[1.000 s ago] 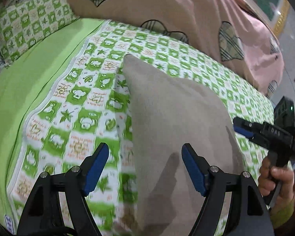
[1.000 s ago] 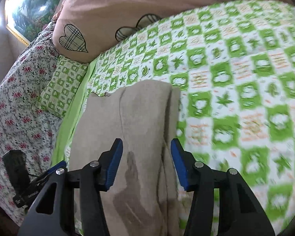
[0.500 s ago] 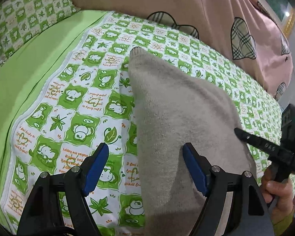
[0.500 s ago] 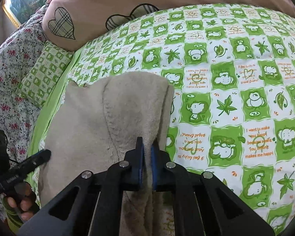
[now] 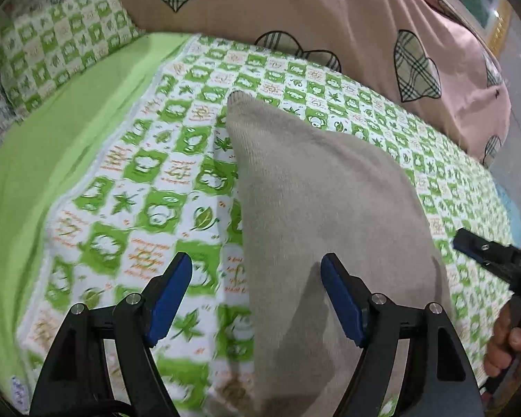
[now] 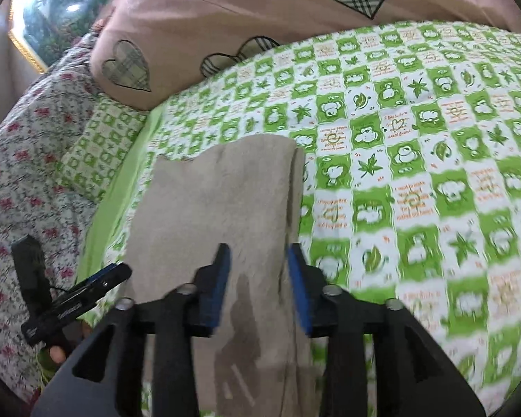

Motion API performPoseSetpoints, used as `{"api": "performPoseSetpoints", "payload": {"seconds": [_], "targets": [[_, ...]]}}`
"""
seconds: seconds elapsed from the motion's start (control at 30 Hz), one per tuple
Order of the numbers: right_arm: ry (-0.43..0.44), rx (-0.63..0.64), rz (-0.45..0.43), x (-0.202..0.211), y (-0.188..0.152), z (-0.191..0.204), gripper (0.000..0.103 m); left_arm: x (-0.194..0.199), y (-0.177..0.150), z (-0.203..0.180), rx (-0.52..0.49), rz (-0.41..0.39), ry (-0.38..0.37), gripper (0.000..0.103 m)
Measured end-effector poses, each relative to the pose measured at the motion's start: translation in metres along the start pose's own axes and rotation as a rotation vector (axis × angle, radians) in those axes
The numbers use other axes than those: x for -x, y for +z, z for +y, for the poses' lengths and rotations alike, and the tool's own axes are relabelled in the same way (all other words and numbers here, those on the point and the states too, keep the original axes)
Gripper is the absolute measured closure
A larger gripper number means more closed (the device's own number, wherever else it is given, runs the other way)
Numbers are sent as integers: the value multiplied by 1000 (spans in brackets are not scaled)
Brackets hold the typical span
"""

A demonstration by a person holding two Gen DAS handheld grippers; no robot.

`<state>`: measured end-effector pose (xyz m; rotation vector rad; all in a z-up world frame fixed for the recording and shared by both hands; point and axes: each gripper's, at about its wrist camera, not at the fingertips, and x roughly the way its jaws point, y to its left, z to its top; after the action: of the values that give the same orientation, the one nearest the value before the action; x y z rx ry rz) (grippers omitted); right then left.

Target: Fold small clothes

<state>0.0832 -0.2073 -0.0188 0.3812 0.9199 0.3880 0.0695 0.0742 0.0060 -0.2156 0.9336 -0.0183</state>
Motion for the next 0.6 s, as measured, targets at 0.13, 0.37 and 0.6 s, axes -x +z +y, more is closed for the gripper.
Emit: {"api": "performPoseSetpoints", "payload": {"seconds": [0.13,0.37,0.6], "targets": [[8,27,-13,19,-18,8,57,22,-21,0,-12,-6,38,26],[-5,129,-11,41,-61,31,40,49,-60,-5,-59,-7,82,22],[-14,243,-2,56,-99,51,25,68,-91,-13,-86,14,100,20]]}}
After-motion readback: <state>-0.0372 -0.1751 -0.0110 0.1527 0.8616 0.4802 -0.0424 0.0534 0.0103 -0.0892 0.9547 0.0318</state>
